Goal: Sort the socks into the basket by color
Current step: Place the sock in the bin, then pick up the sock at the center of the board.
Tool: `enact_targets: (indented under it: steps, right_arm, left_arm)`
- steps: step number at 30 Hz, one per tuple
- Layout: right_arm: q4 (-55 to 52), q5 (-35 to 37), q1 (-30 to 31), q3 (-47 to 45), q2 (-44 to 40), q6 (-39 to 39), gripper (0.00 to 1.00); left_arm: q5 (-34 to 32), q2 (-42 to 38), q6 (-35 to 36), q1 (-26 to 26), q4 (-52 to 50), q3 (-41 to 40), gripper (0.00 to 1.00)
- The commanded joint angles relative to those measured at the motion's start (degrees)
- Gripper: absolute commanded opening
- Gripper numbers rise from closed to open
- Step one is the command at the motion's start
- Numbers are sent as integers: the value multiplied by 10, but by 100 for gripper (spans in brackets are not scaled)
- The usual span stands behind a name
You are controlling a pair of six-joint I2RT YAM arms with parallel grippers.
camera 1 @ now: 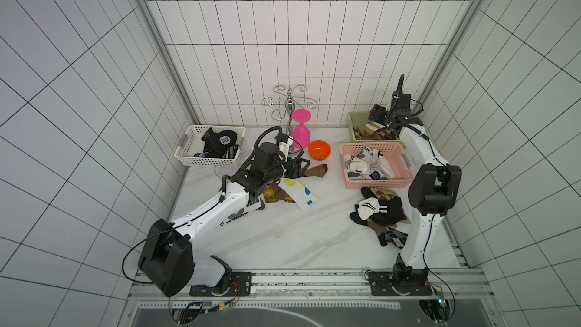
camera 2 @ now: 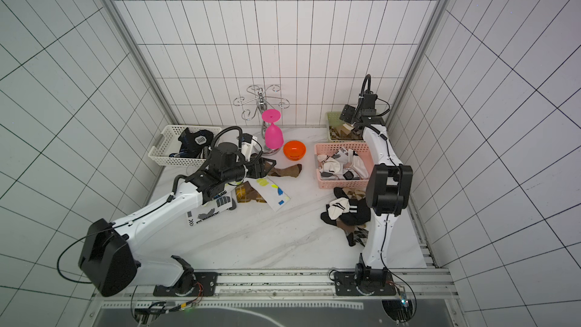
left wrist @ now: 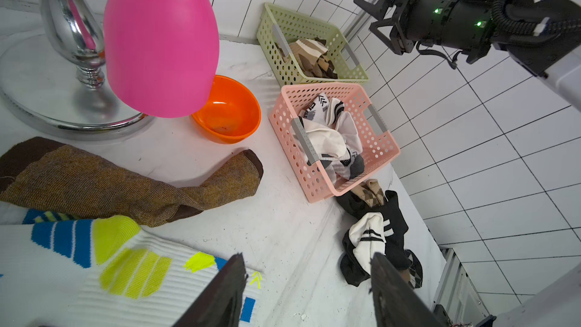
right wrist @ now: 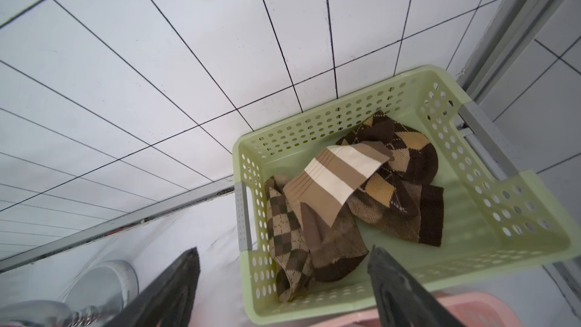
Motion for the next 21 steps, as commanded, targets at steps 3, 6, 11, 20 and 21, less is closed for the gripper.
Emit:
enact_targets:
  steps: [3,6,11,20,21]
  right_arm:
    - [32,-5,37,-149,-99,7,87]
    - [23,-12,63,-210,-153,5,99]
    - [11,-36,100,-301,-244,-7,99]
    - [3,-80,112,-386,-383,-13,99]
    - [2,-84,112,-387,-392,-15,99]
  left_arm:
    - [-21,10,33,-26,-15,11,65]
    - [-40,22,41,-41,-29,7,66]
    - [-91,56,34,-57,-49,2,67]
    - [-229,187,81,-57,-90,84,70]
    - [-242,206,86,-57,-87,95,70]
